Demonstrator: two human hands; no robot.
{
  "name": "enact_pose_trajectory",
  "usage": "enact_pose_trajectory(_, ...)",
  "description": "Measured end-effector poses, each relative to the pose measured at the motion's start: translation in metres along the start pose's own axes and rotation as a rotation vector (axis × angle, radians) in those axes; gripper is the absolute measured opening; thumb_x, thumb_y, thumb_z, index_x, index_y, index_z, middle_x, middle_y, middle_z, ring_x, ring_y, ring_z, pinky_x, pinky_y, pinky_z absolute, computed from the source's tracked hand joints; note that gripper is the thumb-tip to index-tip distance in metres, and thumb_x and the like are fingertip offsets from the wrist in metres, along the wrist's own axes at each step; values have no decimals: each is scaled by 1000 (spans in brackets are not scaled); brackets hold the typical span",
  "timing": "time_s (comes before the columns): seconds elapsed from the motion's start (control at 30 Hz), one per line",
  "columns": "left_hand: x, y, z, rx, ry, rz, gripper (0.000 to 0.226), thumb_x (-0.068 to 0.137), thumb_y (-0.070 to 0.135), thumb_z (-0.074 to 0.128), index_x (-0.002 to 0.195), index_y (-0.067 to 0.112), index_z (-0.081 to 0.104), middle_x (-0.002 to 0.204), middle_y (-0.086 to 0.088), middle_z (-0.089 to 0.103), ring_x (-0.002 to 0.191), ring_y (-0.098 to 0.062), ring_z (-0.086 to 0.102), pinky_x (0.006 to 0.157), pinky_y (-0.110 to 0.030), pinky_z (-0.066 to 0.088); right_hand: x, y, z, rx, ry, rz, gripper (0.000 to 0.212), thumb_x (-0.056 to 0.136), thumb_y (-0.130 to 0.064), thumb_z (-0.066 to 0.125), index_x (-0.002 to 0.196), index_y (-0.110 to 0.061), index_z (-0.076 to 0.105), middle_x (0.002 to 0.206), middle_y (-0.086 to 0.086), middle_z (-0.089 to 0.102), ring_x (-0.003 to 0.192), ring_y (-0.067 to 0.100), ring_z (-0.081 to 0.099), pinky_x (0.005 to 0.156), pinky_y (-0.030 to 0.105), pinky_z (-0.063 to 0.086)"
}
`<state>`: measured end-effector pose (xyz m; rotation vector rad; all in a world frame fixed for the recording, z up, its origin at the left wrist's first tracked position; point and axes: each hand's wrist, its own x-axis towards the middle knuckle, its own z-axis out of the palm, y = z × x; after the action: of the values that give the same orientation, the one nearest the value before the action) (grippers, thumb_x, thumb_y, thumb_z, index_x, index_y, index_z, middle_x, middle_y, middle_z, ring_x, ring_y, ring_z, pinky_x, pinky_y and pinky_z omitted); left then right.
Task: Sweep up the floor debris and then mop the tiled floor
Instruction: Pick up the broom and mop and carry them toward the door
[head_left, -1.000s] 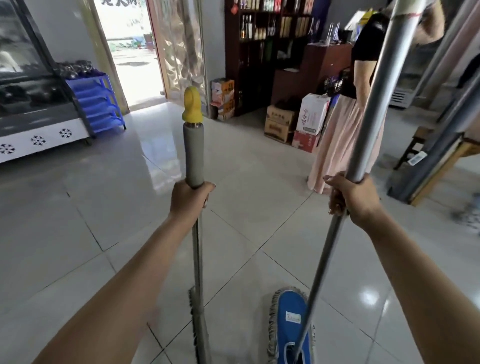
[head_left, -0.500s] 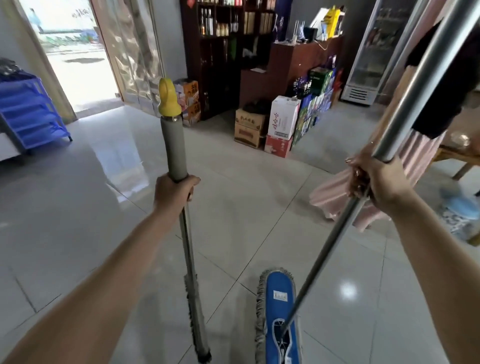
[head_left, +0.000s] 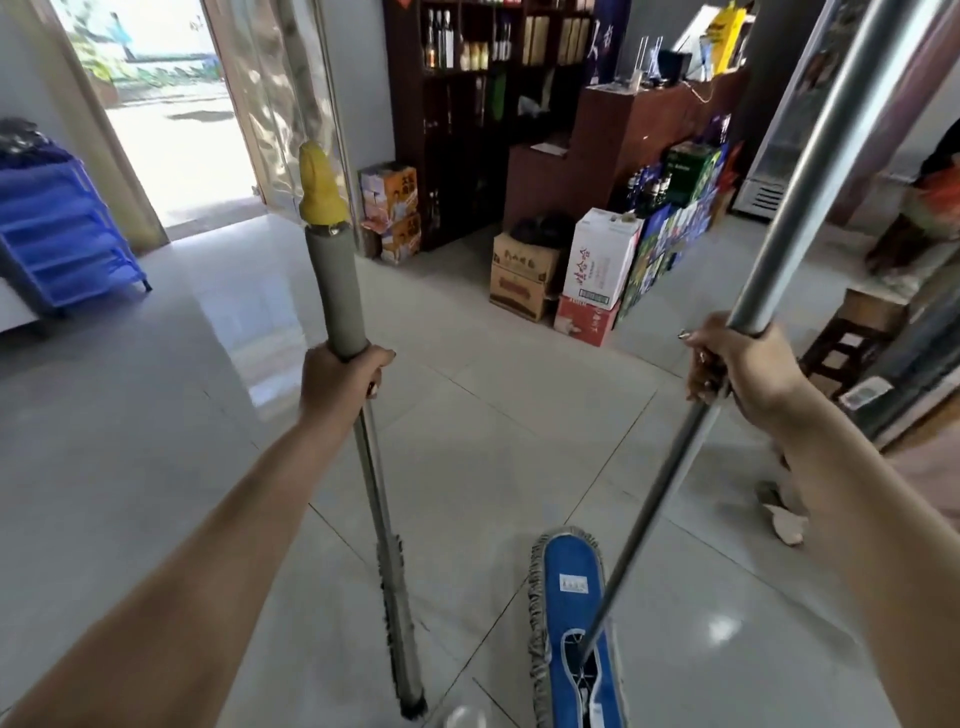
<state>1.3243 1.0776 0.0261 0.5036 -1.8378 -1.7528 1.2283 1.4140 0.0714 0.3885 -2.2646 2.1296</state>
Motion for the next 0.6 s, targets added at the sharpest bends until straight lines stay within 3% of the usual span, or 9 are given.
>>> enact_pose_trajectory(0.23,160,-37,78,3,13,-57,35,74,5,66,49,13,43,32,8,40,33,-10,38,49,-25,32,176,42,-14,-24,-9,43,42,76,-3,53,37,-18,49,33,-2,40,26,16,38,37,23,42)
enact_pose_trajectory(0.43,281,-43,147,25,-48,-58,41,76,2,65,46,15,40,33,8,39,37,-12,38,50,-25,32,316,52,-2,-66,-76,36,50,84,3,52,38,-17,52,35,-1,42,27,15,40,36,24,41)
enact_pose_trajectory(0.6,379,-50,188,-13,-25,-51,37,76,0,65,49,13,42,34,9,40,34,-8,38,51,-26,32,419,67,13,-42,-54,33,39,85,9,49,50,-5,40,33,1,40,25,15,40,33,20,37)
